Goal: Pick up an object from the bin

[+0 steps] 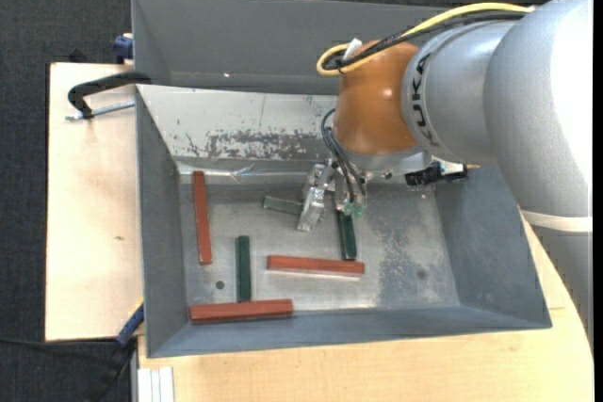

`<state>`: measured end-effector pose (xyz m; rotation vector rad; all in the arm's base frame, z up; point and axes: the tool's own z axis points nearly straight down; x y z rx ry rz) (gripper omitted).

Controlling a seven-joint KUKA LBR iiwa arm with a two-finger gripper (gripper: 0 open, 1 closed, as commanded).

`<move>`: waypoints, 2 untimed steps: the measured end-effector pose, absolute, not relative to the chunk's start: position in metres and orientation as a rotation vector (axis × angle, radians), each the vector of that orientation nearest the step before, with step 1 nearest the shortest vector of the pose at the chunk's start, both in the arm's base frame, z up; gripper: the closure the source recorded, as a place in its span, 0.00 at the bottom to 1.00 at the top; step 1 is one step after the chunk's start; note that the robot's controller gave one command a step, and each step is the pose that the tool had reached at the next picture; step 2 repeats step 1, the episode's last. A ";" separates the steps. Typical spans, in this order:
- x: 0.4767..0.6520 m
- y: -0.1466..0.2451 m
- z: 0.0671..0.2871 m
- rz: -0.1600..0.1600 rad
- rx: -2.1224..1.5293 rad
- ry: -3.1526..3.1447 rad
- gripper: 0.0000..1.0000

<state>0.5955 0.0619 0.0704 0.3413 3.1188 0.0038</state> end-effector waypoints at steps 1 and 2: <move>0.577 0.064 0.217 0.003 0.375 3.113 1.00; 0.577 0.064 0.217 0.003 0.375 3.113 1.00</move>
Offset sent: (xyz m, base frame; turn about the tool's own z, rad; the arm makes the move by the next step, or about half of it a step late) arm 0.0000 0.0000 0.0000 0.0000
